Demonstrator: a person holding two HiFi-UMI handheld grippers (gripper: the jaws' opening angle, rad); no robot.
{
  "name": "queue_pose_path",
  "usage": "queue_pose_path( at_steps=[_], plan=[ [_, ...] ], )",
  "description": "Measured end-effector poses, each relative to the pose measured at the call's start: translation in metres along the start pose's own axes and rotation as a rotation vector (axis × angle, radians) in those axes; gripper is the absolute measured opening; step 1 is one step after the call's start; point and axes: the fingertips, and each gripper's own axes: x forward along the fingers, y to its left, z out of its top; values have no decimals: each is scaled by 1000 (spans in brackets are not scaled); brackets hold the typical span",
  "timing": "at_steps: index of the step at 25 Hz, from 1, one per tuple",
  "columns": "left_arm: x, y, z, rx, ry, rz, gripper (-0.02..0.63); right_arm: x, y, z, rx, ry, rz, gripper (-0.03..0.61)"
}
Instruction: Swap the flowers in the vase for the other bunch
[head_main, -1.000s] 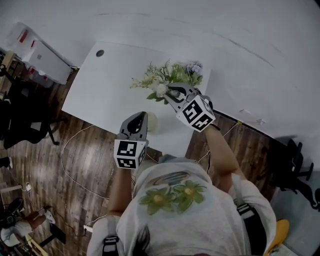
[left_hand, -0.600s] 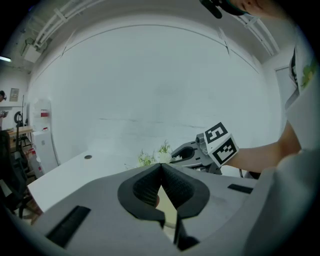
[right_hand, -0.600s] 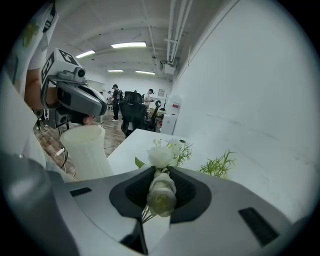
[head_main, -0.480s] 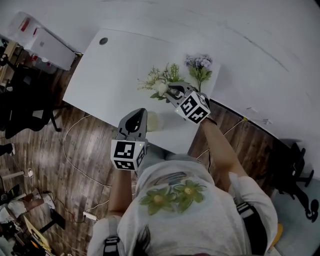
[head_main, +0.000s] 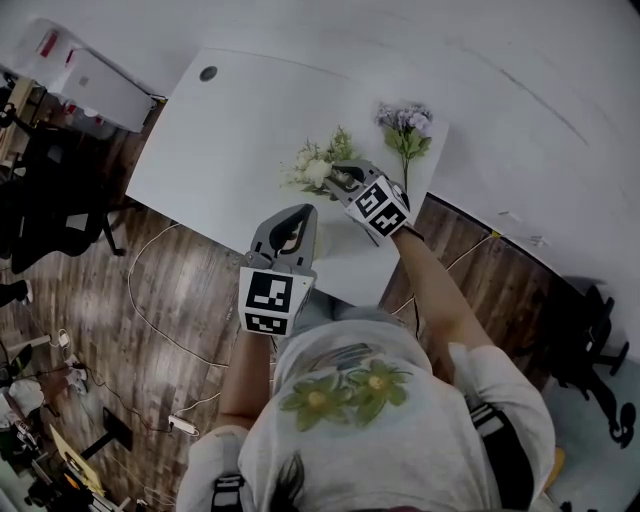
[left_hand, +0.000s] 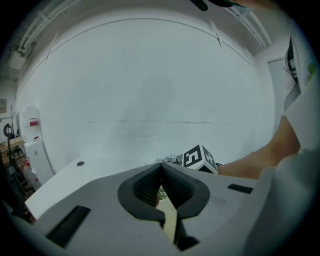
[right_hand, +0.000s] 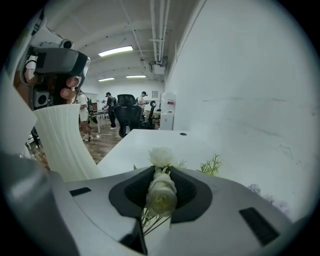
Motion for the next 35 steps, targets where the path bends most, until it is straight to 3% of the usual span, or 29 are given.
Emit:
queue_pose_path(
  at_steps=[6, 10, 13, 21, 29, 35],
  plan=[
    [9, 0, -3, 15, 46, 4, 18, 14, -5, -12, 74, 3, -6, 86],
    [13, -5, -7, 70, 84, 10, 18, 9, -13, -5, 118, -55, -43, 120],
    [15, -4, -7, 65, 92, 18, 18, 2, -18, 1, 133, -95, -66, 137],
    [17, -6, -9, 79, 117, 18, 18, -19, -43, -17, 174, -99, -161, 137],
    [21, -9, -11, 100, 151, 18, 18, -51, -111, -73, 480, -84, -337, 137],
    [25, -10, -14, 113, 184, 12, 18, -71, -154, -114, 634, -36, -486, 154]
  ],
)
